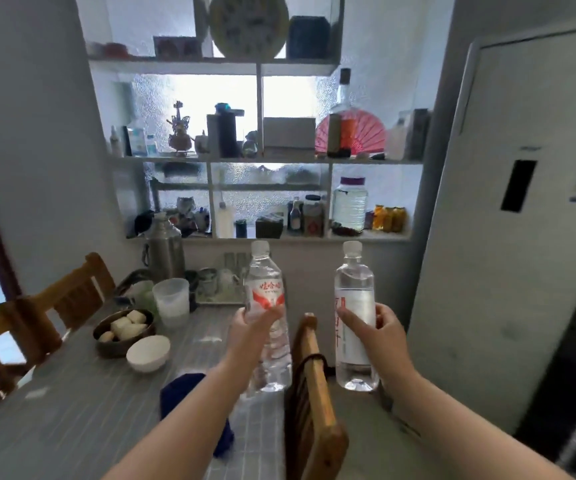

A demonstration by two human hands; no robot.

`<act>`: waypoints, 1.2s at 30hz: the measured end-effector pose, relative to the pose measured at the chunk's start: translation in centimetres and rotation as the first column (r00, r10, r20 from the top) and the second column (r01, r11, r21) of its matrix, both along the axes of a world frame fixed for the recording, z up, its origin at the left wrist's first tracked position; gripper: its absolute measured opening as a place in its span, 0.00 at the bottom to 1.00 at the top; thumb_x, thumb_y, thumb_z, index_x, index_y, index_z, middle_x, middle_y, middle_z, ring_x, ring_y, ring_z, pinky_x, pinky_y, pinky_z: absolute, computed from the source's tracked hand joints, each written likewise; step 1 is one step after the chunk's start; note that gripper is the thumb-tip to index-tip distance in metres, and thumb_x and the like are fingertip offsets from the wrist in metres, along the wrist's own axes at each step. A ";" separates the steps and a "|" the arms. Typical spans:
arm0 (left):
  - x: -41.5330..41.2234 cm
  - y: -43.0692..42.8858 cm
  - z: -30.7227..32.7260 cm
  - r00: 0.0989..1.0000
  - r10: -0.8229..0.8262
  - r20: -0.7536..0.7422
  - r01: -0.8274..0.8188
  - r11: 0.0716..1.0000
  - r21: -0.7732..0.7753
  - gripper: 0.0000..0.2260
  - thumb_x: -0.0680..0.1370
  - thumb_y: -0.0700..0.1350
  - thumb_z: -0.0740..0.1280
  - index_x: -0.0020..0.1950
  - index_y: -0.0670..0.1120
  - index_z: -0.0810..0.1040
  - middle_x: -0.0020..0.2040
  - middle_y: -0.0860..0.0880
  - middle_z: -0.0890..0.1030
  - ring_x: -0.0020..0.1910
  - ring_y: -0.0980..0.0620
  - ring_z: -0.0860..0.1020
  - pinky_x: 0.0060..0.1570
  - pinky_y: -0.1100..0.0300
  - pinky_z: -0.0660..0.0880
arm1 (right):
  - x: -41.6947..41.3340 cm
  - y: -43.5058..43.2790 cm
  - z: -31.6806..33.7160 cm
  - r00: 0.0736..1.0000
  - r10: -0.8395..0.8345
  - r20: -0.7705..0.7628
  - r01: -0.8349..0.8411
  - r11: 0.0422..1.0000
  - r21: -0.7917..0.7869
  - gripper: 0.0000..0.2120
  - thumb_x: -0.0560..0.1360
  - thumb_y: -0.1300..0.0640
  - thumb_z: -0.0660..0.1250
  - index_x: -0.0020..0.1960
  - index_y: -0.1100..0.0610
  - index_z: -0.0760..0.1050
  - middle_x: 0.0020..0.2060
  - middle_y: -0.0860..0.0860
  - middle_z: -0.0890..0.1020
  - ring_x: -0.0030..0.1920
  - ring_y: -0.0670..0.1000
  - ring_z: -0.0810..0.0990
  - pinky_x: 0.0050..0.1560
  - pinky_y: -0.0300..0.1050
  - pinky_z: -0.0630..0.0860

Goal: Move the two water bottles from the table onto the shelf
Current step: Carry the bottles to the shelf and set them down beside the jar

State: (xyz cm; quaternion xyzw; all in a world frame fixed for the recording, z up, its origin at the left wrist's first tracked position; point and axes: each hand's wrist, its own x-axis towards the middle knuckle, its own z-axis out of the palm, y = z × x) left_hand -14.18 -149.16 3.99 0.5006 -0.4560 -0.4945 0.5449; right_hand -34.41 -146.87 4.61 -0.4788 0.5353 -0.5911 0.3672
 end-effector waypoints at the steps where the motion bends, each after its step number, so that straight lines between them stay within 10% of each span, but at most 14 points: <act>1: -1.7 -0.3 0.1 1.000 -0.022 0.007 0.022 1.000 0.002 0.33 0.64 0.60 0.74 0.62 0.43 0.74 0.52 0.44 0.82 0.47 0.47 0.82 0.39 0.58 0.76 | -1.7 -0.1 0.2 1.000 -0.011 -0.009 0.011 1.000 -0.003 0.19 0.67 0.49 0.75 0.53 0.54 0.74 0.43 0.52 0.83 0.41 0.50 0.84 0.34 0.42 0.78; 6: -11.1 -1.3 0.9 0.997 -0.071 -0.007 0.071 0.997 0.005 0.27 0.68 0.54 0.74 0.60 0.40 0.73 0.50 0.42 0.82 0.42 0.49 0.81 0.37 0.61 0.76 | -10.3 -1.2 1.0 0.997 -0.059 -0.049 0.057 0.998 -0.030 0.09 0.68 0.49 0.74 0.39 0.53 0.78 0.36 0.53 0.85 0.35 0.50 0.85 0.38 0.51 0.82; 14: -22.7 -4.1 1.6 0.994 -0.101 0.029 0.100 0.995 0.006 0.19 0.69 0.52 0.74 0.52 0.45 0.72 0.46 0.47 0.80 0.42 0.51 0.80 0.37 0.62 0.74 | -21.5 -3.4 1.9 1.000 0.017 -0.016 -0.017 1.000 -0.003 0.11 0.69 0.50 0.74 0.45 0.56 0.79 0.40 0.58 0.86 0.38 0.54 0.85 0.37 0.48 0.82; 28: -26.1 -15.6 2.1 0.990 -0.099 0.103 0.107 0.991 -0.078 0.42 0.56 0.64 0.78 0.61 0.44 0.72 0.51 0.48 0.82 0.48 0.51 0.81 0.42 0.59 0.75 | -24.6 -15.0 1.8 0.993 0.074 0.090 -0.075 0.997 0.009 0.13 0.69 0.51 0.74 0.50 0.55 0.78 0.43 0.57 0.85 0.42 0.57 0.85 0.42 0.52 0.83; 32: -25.0 -22.4 2.6 0.995 -0.066 0.072 0.073 0.993 -0.098 0.46 0.51 0.66 0.75 0.63 0.43 0.72 0.53 0.45 0.82 0.50 0.46 0.82 0.57 0.46 0.78 | -24.0 -20.9 2.5 0.997 0.071 0.033 -0.070 0.997 -0.009 0.14 0.70 0.50 0.73 0.52 0.55 0.77 0.43 0.55 0.85 0.41 0.54 0.84 0.36 0.45 0.79; 36: -23.7 -29.1 3.0 0.994 -0.087 0.068 0.096 0.985 -0.141 0.46 0.52 0.65 0.75 0.62 0.41 0.73 0.52 0.44 0.84 0.47 0.47 0.84 0.47 0.55 0.80 | -23.0 -27.3 3.7 0.997 0.072 -0.002 -0.072 0.997 -0.025 0.09 0.70 0.51 0.72 0.47 0.53 0.77 0.39 0.52 0.83 0.36 0.49 0.83 0.27 0.35 0.75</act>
